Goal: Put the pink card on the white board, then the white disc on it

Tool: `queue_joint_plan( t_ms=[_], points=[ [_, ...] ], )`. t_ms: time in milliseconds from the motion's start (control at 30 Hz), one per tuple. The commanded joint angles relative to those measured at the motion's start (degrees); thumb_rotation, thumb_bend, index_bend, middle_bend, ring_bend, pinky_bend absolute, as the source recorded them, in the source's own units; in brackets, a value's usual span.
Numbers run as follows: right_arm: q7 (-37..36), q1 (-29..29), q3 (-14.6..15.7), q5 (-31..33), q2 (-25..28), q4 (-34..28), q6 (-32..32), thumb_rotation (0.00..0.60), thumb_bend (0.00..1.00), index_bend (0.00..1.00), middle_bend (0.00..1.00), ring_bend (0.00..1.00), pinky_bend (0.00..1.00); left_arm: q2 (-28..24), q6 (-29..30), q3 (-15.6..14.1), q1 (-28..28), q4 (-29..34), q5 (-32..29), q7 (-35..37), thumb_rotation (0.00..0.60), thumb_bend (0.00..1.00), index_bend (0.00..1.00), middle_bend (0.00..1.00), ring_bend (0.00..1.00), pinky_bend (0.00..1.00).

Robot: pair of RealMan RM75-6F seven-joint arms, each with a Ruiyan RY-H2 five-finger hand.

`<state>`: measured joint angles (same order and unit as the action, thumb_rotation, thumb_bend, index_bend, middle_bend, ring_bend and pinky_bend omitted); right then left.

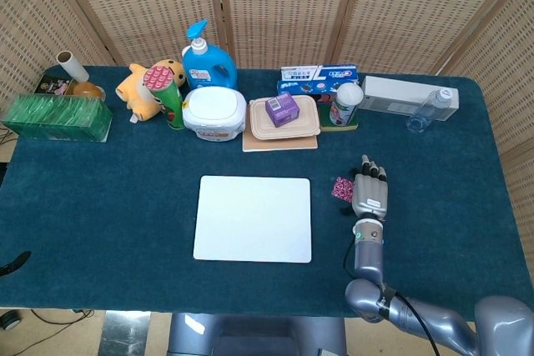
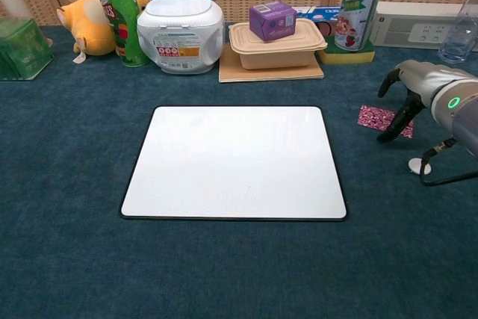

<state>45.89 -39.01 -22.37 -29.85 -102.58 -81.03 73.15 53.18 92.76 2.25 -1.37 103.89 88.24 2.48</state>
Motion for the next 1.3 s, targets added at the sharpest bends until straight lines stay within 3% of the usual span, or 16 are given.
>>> queue_joint_plan(
  t_ms=[33,600,1300],
  points=[
    [-0.26,-0.14,-0.13,0.5,-0.16,0.78,-0.45,0.6,0.08,0.31,0.0,0.0,0.0,0.06,-0.01,0.06,0.01,0.01,-0.15,-0.14,0.6,0.07,0.0,0.0,0.0,0.0],
    [1.72,-1.84,-2.31,9.03,2.41,0.94,-4.72,0.6,0.11,0.33,0.0,0.0,0.0,0.5,-0.65,0.0,0.41,0.68,-0.18,-2.44,0.6,0.07,0.0,0.0,0.0,0.0],
    [2.46,-3.8,-2.46,16.03,5.25,1.09,-7.34,0.6,0.13,0.35,0.0,0.0,0.0,0.79,-0.94,-0.09,0.65,1.14,-0.06,-3.47,0.6,0.07,0.0,0.0,0.0,0.0]
  ],
)
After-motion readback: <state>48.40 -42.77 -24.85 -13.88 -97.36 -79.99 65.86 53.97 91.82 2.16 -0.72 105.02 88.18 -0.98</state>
